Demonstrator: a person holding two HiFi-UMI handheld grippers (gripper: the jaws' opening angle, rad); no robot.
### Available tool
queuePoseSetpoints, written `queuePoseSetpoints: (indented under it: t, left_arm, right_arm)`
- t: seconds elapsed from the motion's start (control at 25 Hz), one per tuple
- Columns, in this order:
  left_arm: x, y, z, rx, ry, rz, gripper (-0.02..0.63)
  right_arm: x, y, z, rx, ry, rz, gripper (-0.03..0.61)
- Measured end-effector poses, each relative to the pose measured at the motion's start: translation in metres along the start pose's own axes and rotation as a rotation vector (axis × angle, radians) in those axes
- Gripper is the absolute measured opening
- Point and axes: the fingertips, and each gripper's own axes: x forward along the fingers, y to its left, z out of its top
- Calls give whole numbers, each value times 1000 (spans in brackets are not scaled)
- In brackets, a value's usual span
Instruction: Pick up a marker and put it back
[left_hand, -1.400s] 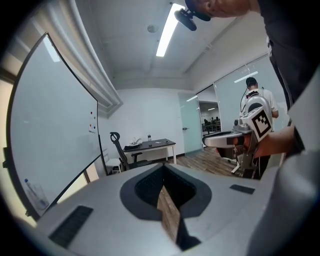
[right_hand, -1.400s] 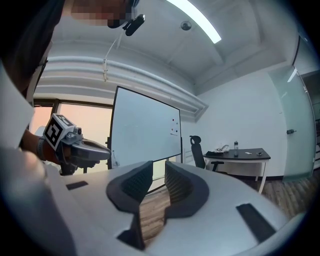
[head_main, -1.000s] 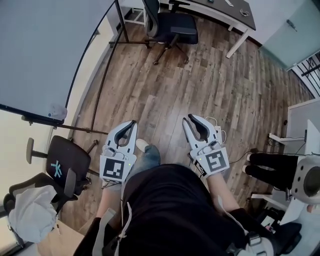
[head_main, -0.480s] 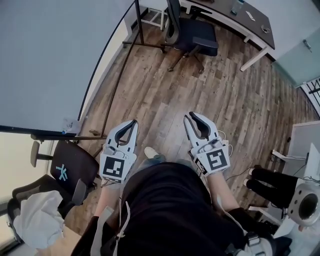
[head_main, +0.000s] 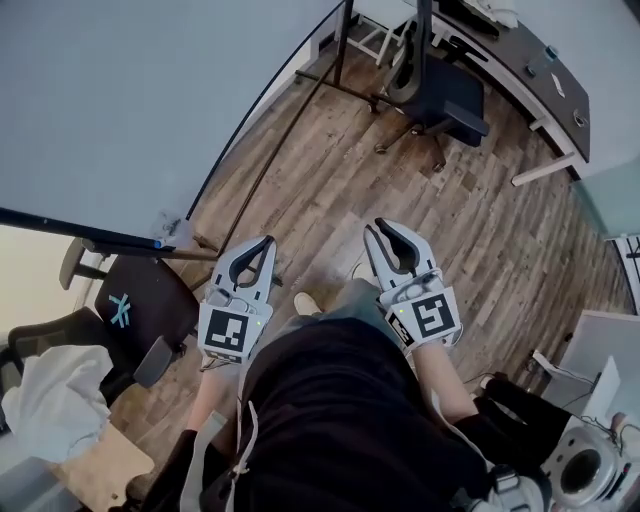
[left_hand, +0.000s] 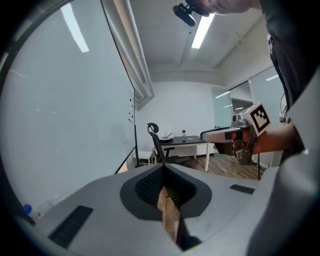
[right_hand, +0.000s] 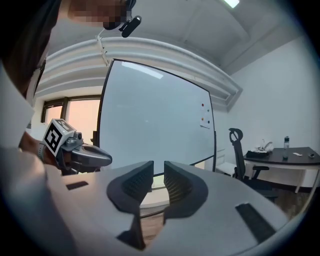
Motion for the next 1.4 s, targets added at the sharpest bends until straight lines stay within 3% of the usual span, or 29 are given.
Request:
queuePoseSetpoints:
  t: [0.28,0.72,1.04,1.4]
  left_arm:
    - [-11,55,-12,-60,25,169,9]
    - [-13,149,-22,-145,52,465,8]
    - [-37,174,-31,-224,64,658,9]
    - [-79,174,-51,-295,88,892,9]
  right_arm:
    - [80,22,8,-26,13,201,72]
    - [222,75,30,-111,37,610,72]
    - [271,136,27,-158,64,874,72]
    - [284,201,14,-216,87,1144,72]
